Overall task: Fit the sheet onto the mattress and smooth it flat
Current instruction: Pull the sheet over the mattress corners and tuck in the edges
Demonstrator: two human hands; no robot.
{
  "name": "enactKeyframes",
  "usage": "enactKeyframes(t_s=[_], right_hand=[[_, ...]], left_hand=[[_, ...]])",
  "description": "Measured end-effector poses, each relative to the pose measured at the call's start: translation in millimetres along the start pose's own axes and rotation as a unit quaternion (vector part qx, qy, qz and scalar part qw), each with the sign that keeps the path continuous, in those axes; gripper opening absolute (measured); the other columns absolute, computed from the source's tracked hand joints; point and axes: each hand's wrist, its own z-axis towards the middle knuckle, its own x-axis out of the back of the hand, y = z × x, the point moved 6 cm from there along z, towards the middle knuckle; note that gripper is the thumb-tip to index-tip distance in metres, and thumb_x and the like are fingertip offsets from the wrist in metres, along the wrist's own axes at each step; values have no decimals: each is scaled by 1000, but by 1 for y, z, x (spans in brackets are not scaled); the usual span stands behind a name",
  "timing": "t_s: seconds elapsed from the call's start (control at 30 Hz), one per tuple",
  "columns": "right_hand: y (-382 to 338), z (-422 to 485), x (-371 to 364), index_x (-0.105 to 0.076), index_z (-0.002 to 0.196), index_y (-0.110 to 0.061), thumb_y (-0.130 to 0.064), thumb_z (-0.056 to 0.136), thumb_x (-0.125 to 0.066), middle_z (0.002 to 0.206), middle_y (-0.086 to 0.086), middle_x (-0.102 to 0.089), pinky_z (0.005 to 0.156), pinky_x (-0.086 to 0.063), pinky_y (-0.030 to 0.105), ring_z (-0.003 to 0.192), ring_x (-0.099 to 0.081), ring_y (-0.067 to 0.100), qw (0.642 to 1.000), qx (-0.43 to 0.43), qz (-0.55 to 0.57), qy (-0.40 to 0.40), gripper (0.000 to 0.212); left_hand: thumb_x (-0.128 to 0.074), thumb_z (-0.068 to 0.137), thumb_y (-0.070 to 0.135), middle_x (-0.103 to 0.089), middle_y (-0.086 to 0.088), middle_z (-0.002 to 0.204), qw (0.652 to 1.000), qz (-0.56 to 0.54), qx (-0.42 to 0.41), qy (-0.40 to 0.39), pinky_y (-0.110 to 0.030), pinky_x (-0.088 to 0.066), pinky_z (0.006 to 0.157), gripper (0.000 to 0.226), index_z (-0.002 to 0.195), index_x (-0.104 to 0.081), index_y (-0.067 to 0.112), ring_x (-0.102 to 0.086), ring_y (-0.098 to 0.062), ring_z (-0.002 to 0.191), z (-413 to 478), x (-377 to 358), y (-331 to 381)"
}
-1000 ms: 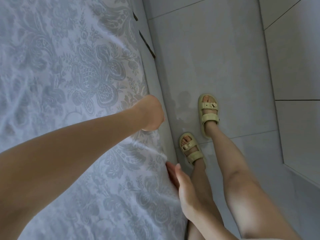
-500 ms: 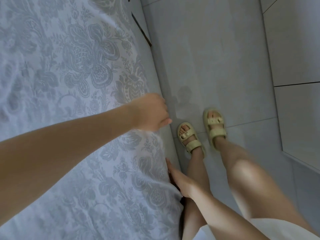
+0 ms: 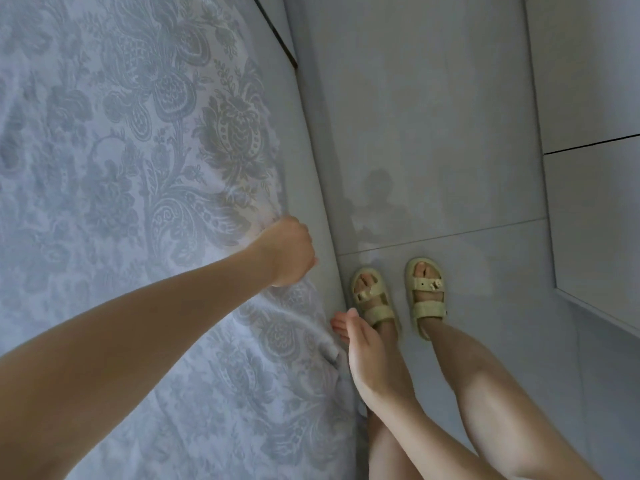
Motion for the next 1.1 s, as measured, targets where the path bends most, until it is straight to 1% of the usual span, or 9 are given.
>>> enactKeyframes(t_s=[0.1,0.2,0.33,0.43,0.6,0.7,0.83,0.97,1.1], right_hand=[[4,-12,-23,-61,109,-35,-34,102,-34,116,-17,-64,106,-39,22,114,-56,-2,995,37,77,-58,28],[11,-17,-43,-53,129,-26,-34,102,-33,133,-11,-56,112,-34,30,123,-49,-1,986,40,118,-109,34],[5,-11,-61,-61,111,-30,-50,98,-25,110,-12,-69,88,-50,16,103,-63,-3,969,-15,161,-185,43],[16,6,-78,-69,106,-17,-67,90,-29,103,2,-73,86,-53,29,99,-68,15,953,-78,176,-233,66],[13,25,-92,-57,129,-29,-69,91,-25,124,0,-64,107,-40,41,116,-60,16,945,-56,188,-263,64],[38,28,-88,-53,132,-36,-75,87,-25,128,-4,-62,110,-37,42,120,-57,14,945,-65,157,-280,66],[110,2,-69,-54,132,-35,-77,84,-29,125,-2,-64,107,-40,37,117,-59,16,936,-162,162,-268,69],[135,-14,-45,-61,114,-21,-68,91,-26,98,-1,-68,76,-50,23,90,-64,12,946,-205,155,-200,63],[149,-23,-30,-66,110,-14,-64,94,-21,104,8,-72,86,-51,33,99,-67,21,960,-167,183,-133,69]], left_hand=[[-21,104,31,-66,0,90,999,32,-7,-35,-31,-40,81,46,103,-65,20,-57,-21,87,3,-5,6],[-22,104,26,-52,4,68,996,54,-17,-69,-30,-40,75,40,112,-61,22,-47,-18,71,0,-5,8],[-19,103,31,-41,5,60,997,57,6,-60,-28,-38,69,47,88,-62,19,-47,-16,68,-8,-2,-3],[-15,102,37,-48,1,63,999,26,28,-35,-32,-46,78,54,62,-45,17,-53,-21,72,-10,7,-6],[-14,100,38,-64,-4,76,994,0,-5,105,-40,-45,90,60,77,-63,11,-56,-24,74,-8,10,0],[-16,100,37,-67,-5,80,995,22,-31,90,-41,-41,99,62,81,-68,10,-59,-26,80,-8,-8,26],[-14,99,37,-66,-1,80,996,7,-61,62,-37,-42,95,62,83,-69,13,-57,-22,82,-16,-33,55],[-18,91,34,-63,-2,62,980,-22,-127,149,-40,-51,86,64,62,-69,11,-60,-24,67,-27,-43,98],[-19,93,33,-66,1,70,979,-11,-112,169,-37,-48,95,61,71,-73,15,-61,-21,73,-37,-56,130]])
